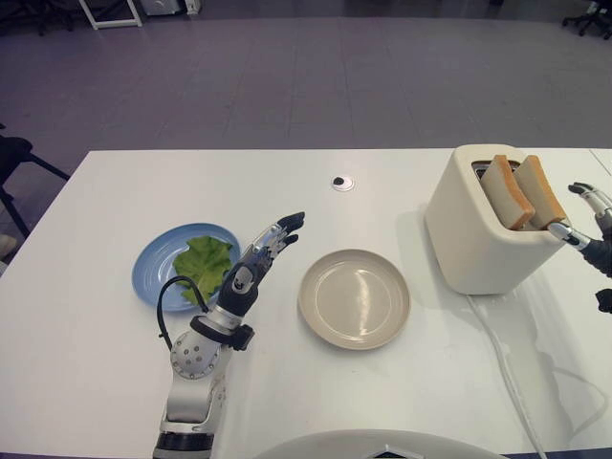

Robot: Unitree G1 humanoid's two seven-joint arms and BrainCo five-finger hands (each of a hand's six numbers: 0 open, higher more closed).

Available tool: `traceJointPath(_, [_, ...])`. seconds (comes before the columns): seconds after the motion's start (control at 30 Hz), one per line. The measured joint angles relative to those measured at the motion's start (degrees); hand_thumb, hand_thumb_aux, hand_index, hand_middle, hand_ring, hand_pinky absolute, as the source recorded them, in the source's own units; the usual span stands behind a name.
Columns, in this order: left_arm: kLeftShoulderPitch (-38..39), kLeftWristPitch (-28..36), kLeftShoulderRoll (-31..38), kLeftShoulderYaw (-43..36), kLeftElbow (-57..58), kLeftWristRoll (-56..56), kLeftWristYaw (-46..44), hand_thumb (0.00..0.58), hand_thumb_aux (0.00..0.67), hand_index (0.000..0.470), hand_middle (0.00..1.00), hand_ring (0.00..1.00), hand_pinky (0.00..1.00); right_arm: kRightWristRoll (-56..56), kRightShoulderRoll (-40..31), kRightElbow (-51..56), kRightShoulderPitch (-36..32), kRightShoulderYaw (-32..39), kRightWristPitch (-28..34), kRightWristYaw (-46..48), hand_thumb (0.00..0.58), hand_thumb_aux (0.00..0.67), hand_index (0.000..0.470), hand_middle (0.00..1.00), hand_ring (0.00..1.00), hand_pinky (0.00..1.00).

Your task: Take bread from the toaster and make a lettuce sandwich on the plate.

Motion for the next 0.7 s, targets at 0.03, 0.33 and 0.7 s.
traceJointPath(0.03, [0.0,0.0,0.0,0.0,0.0,0.0,0.0,0.000,0.000,0.000,0.00,0.00,0.00,0.0,0.0,0.1,0.0,0.6,0.0,-0.1,0.005,0.003,0.002,0.00,0.00,0.00])
traceJointPath(0.33, [0.0,0.0,0.0,0.0,-0.1,0.0,0.0,0.000,0.000,0.000,0.00,0.00,0.00,1.2,0.0,0.1,-3.4,3.0,-0.4,-2.8,0.580,0.670,0.470,0.00,0.00,0.00])
traceJointPath(0.7, [0.1,0.1,0.2,0.1,-0.7,0.0,0.2,0.000,0.000,0.000,0.00,0.00,0.00,2.4,0.2,-1.2,-3.5,4.3,0.1,-3.2,0.580,0.670,0.470,0.00,0.00,0.00])
